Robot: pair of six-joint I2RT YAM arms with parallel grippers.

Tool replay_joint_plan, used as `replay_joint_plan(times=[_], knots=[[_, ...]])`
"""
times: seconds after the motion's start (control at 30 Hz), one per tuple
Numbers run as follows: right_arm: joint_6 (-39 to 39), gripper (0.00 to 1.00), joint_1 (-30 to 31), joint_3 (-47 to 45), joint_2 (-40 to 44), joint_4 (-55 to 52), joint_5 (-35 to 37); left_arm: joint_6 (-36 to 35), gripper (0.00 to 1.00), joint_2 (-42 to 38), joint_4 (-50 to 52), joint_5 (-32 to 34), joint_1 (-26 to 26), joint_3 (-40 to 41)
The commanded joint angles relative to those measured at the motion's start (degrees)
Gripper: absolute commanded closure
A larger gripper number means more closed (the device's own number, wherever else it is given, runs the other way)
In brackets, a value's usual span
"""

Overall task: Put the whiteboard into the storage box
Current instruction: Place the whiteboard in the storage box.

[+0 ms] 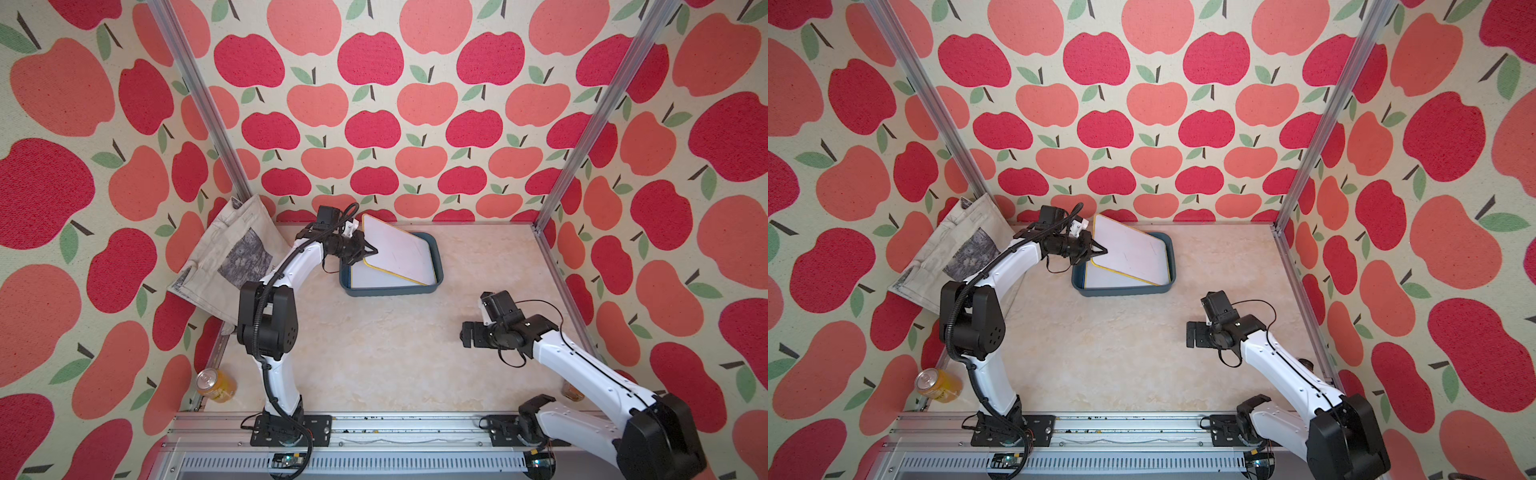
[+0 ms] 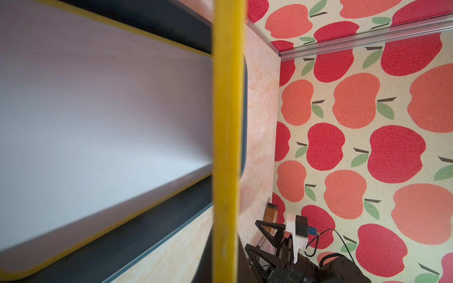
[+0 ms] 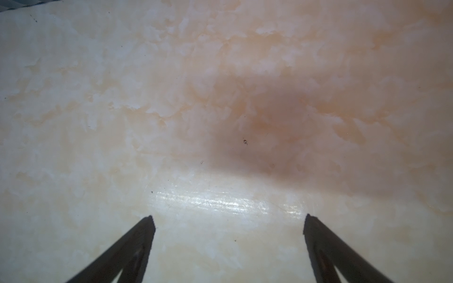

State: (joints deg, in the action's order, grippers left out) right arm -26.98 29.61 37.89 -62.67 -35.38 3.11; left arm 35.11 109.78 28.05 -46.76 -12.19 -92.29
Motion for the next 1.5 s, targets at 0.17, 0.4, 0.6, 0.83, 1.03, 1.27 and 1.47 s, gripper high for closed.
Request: replay_joint_plan(times=[0.17, 0.4, 0.6, 0.83, 1.03, 1.27, 1.47], knots=[[1.31, 0.01, -0.25, 0.08, 0.18, 0.44, -0.54, -2.06, 1.00, 1.93, -0.06, -0.12, -0.47, -1.51], [2.11, 0.01, -0.26, 1.00, 0.54, 0.58, -1.36, -2.76, 1.00, 2.25, 1.06, 0.08, -0.43, -1.58], [2.43, 0.01, -0.17, 1.66, 0.62, 0.88, -2.56, -3.88, 0.99, 2.63, 3.74, 1.80, -0.56, -1.66], [2.46, 0.01, 1.10, 2.65, 1.22, -0.18, -1.49, -6.48, 0.99, 2.55, 7.25, 4.12, -0.98, -0.98], [3.08, 0.01, 1.59, 3.67, 3.23, -1.08, 0.39, -7.45, 0.97, 2.90, 9.27, 5.16, -1.00, -0.09], [2.24, 0.01, 1.76, 2.81, 5.40, -0.84, -0.38, -8.10, 0.93, 3.63, 11.20, 6.33, -1.27, -0.18], [2.11, 0.01, 1.86, 2.71, 5.25, -0.70, -0.65, -8.68, 0.81, 3.01, 11.82, 8.31, -1.33, 1.28]])
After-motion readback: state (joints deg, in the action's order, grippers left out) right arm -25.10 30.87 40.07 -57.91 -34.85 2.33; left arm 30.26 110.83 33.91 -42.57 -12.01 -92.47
